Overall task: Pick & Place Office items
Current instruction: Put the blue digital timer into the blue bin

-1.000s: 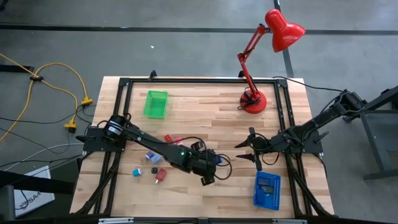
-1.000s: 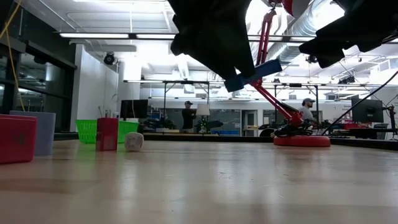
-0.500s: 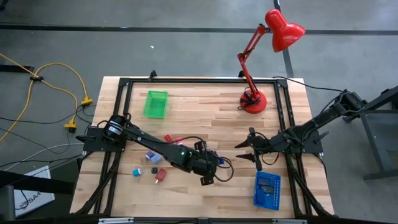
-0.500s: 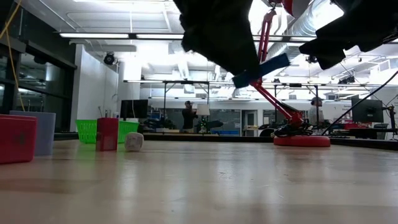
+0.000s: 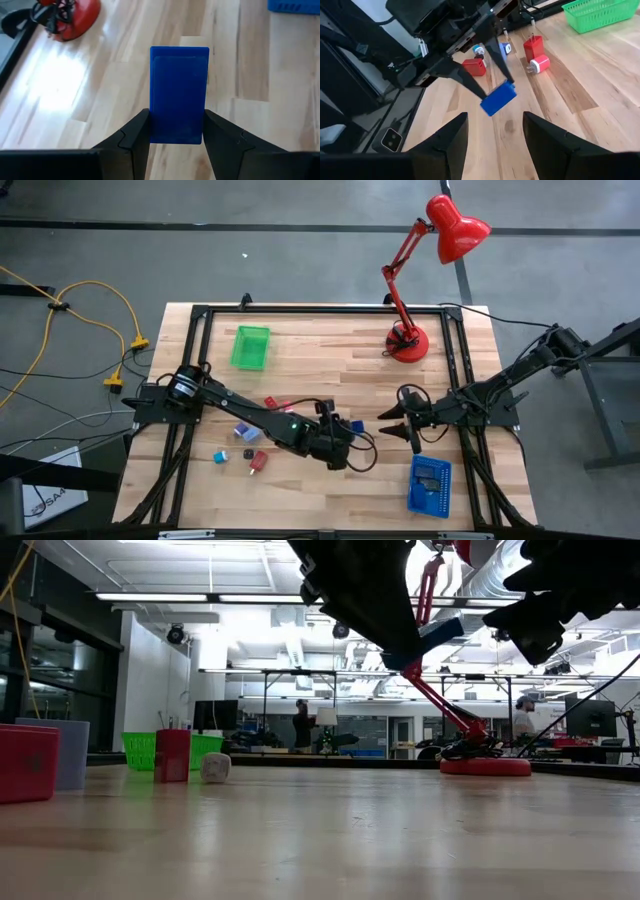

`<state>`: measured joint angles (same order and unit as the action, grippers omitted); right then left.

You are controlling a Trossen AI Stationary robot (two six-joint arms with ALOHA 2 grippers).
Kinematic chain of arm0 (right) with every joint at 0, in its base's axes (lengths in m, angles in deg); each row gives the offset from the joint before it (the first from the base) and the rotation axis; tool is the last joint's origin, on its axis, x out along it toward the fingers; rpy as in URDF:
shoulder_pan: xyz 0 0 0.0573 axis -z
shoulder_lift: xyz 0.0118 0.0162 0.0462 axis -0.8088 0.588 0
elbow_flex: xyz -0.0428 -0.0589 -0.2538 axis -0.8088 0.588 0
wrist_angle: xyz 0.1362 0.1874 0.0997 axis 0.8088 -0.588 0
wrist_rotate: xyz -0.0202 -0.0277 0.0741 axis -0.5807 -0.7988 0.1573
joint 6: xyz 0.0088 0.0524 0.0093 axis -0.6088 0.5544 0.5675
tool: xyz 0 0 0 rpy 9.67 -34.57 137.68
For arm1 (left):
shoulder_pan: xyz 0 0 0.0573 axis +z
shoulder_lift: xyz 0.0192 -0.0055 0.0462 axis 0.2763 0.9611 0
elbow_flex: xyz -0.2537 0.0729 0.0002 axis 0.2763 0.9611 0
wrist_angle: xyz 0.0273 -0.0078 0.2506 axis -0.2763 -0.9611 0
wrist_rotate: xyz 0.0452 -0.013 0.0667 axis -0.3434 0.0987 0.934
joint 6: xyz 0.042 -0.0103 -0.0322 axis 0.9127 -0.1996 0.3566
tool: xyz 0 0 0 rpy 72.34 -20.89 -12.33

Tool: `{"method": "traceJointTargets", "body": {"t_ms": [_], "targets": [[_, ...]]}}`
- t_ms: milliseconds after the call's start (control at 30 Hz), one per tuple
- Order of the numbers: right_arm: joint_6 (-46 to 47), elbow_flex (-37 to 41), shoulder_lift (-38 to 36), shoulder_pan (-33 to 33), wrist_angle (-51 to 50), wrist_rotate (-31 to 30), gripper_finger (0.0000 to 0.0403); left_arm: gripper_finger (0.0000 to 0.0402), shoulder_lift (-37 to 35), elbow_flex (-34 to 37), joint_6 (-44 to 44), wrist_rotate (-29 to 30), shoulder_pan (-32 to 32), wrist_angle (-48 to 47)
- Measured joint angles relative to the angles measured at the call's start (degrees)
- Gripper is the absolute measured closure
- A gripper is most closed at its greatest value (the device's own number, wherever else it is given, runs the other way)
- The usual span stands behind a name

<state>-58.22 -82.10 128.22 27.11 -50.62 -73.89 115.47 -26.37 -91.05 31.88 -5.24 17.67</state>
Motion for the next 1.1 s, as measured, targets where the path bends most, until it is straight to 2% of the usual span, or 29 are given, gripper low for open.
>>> {"method": "traceJointTargets", "body": {"t_ms": [100, 233, 333, 467, 600, 1100], "targets": [[2.69, 0.00, 0.01, 0.00, 1.27, 0.85, 0.0227, 0.0253, 0.01, 0.00, 0.04, 1.05, 0.03, -0.28], [16.45, 0.00, 0.36, 0.08, 1.09, -5.02, 0.0227, 0.0253, 0.02, 0.00, 0.07, 4.22, 0.11, -0.65], [20.77, 0.00, 0.43, 0.07, 0.81, -7.85, 0.0227, 0.0253, 0.02, 0.00, 0.96, 7.52, 0.15, -0.66], [22.18, 0.00, 0.65, 0.55, 0.40, -11.12, 0.0227, 0.0253, 0.02, 0.00, 1.57, 11.48, 0.38, -0.49], [22.23, 0.00, 0.64, 2.63, 0.42, -11.60, 0.0227, 0.0253, 0.02, 0.00, 3.45, 13.16, 1.41, -0.45], [16.58, 0.00, 0.63, 10.33, -0.93, -10.71, 0.0227, 0.0253, 0.02, 0.00, 7.79, 12.55, 7.07, 0.01]]}}
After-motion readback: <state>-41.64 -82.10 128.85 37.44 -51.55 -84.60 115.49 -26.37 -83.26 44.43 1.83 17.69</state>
